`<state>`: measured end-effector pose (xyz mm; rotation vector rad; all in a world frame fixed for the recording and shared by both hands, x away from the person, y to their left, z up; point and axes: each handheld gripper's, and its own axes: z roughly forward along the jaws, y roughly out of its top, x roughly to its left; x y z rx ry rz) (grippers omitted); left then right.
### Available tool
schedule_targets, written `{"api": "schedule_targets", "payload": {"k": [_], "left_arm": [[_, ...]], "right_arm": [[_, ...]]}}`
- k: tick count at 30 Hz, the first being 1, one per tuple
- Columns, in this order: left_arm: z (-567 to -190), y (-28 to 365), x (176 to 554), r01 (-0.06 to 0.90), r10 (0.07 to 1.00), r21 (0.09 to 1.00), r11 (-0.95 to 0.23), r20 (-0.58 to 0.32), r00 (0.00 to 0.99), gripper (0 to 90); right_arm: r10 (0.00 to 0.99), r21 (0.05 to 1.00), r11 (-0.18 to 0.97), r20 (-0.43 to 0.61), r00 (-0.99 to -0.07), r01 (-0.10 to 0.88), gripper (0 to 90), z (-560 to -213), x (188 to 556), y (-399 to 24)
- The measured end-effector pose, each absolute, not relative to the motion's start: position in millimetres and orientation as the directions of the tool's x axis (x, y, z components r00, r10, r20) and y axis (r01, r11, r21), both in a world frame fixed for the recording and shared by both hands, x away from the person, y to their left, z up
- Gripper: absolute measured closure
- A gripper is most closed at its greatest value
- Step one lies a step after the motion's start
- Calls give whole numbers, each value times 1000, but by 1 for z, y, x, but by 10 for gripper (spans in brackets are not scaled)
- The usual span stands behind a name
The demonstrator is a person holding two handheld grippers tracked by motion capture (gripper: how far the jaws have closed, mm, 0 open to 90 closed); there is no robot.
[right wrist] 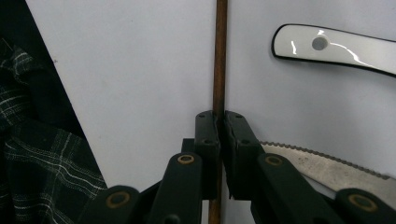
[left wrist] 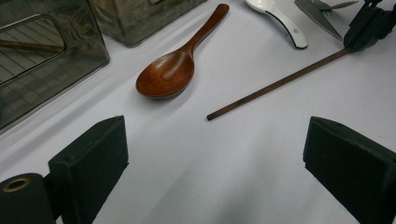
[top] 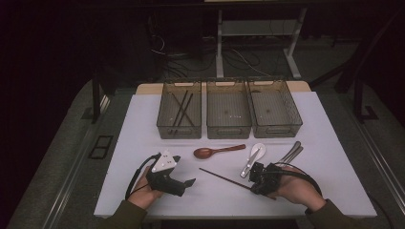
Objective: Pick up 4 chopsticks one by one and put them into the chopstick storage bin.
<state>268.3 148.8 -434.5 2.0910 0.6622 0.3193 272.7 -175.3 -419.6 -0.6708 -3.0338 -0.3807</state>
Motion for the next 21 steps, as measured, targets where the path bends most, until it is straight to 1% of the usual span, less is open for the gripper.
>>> {"api": "schedule_targets", "payload": {"k": [21], "left_arm": [[-434, 149, 268, 336, 567, 822, -460, -19, 824, 56]], "right_arm": [[438, 424, 786, 131, -889, 450, 842, -405, 285, -196]]}}
